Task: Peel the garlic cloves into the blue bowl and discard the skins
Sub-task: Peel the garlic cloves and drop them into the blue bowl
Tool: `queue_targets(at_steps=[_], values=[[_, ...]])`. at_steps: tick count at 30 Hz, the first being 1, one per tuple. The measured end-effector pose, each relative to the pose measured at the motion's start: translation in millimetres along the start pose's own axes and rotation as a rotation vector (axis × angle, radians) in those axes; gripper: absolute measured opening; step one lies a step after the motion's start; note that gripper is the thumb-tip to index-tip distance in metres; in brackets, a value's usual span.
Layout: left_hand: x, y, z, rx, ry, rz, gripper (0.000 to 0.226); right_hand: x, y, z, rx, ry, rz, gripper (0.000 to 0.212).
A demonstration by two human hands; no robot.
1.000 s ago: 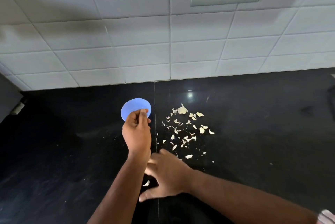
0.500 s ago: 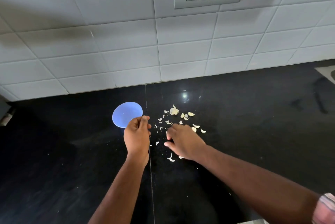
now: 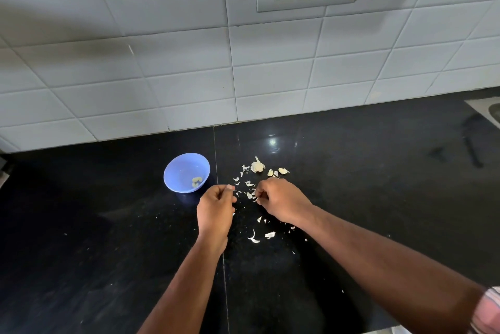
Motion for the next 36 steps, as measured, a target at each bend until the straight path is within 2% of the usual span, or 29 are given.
queue_targets(at_steps=[2,5,7,9,13,19,22,27,32,36], values=[[0,3,-1,-0.023,-0.001,0.016,0.014,-3,-3,-1,0.022,-0.034,-0.028,0.008],[0,11,-3,-0.091,0.0,0.043,0.012,-2,-10,-4,0.085,-0.023,0.164,0.002],[3,18,-6,-0.162,0.002,0.044,0.012,-2,-13,-8,0.094,-0.002,0.289,0.006],[3,26,-9,-0.23,-0.02,0.031,0.013,-6,-17,-13,0.088,-0.028,0.327,0.006],[1,35,-14,-0.293,-0.141,-0.138,0.013,-14,-29,-19,0.133,-0.089,0.335,0.008],[4,40,-15,-0.32,-0.178,-0.238,0.011,-9,-44,-21,0.138,-0.01,0.552,0.02],[10,41,-17,-0.305,-0.144,-0.243,0.01,-6,-43,-22,0.141,0.045,0.688,0.021],[13,41,-23,-0.194,-0.072,-0.194,0.012,-8,-46,-27,0.216,0.087,0.719,0.01],[10,42,-27,-0.062,-0.051,-0.182,0.014,-21,-38,-35,0.402,0.015,0.532,0.012],[9,41,-31,-0.027,-0.053,-0.198,0.016,-24,-28,-35,0.403,-0.01,0.475,0.01]])
Point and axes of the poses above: each hand's wrist, its own z-axis towards the middle knuckle, its own y-axis out of the palm, x = y × z, the point moved 7 cm from there along z, towards the middle knuckle, and after that the axes turned 3 degrees about z, right-handed, at the moved point
